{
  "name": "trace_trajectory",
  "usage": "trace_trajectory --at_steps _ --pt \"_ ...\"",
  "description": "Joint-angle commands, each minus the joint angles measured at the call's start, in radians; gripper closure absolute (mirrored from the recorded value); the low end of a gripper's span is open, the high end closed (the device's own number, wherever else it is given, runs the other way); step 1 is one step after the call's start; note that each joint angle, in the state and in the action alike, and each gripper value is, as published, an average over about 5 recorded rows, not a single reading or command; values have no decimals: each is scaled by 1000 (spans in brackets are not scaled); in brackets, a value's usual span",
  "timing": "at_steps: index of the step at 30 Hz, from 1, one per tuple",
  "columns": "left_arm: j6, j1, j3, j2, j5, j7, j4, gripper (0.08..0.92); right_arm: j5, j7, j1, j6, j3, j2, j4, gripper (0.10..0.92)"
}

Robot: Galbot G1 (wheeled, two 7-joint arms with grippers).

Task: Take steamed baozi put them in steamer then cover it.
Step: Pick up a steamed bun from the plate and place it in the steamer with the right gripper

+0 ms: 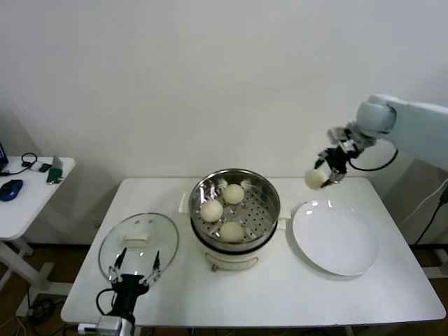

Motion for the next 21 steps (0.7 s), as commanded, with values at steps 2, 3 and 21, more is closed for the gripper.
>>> trace_trajectory --at_steps 2,3,21 --pt "-2 7 -1 8 -12 -1 -5 177 204 75 142 -142 -61 154 310 381" --pt "-2 8 -2 9 -13 -2 -6 177 189 89 110 -149 -61 169 309 381" --pt "-2 13 -30 6 -23 -1 -21 177 -53 160 -208 -159 -42 318 6 381"
